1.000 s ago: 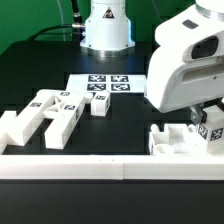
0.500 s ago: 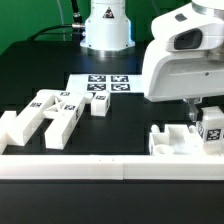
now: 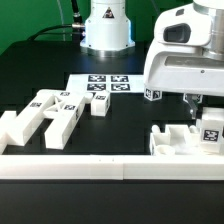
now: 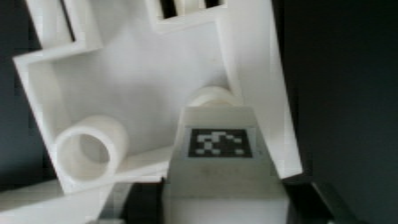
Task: Assemble chair
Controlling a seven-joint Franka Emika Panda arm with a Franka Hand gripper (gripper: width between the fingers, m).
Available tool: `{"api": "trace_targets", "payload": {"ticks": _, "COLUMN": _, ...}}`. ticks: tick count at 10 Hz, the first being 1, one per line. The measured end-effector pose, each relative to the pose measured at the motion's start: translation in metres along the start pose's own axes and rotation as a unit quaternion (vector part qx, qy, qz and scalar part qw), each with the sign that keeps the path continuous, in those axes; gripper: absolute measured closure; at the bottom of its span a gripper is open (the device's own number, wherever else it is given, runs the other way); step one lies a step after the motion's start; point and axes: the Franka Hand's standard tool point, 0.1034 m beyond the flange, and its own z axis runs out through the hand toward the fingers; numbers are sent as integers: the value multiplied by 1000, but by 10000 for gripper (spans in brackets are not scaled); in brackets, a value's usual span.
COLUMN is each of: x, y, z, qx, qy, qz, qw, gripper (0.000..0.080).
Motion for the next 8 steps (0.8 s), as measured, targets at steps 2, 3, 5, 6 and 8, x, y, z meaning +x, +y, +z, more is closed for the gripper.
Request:
{"api": "trace_targets", "payload": {"ticks": 2, "x": 0, "y": -1, "z": 0, "qx": 1, "qy": -1, "qz": 80, "qw": 997, "gripper": 509}}
{"api": "trace_targets", "payload": {"ticks": 3, "x": -1, "y": -1, "z": 0, "qx": 1, "qy": -1, "qz": 127, "qw": 992, "gripper": 509}}
{"api": "trace_targets", "payload": {"ticks": 5, "x": -2, "y": -3, "z": 1, "qx": 3, "qy": -3, "qz": 220, "qw": 975, "gripper": 509}}
{"api": "trace_targets", "payload": {"ticks": 6, "x": -2, "y": -3, "z": 1, "qx": 4, "qy": -3, "qz": 247, "qw": 969, "gripper": 509}}
{"api": "trace_targets", "payload": {"ticks": 8, "x": -3, "y": -5, "z": 1, "qx": 9, "qy": -8, "qz": 327, "qw": 945, "gripper": 509}}
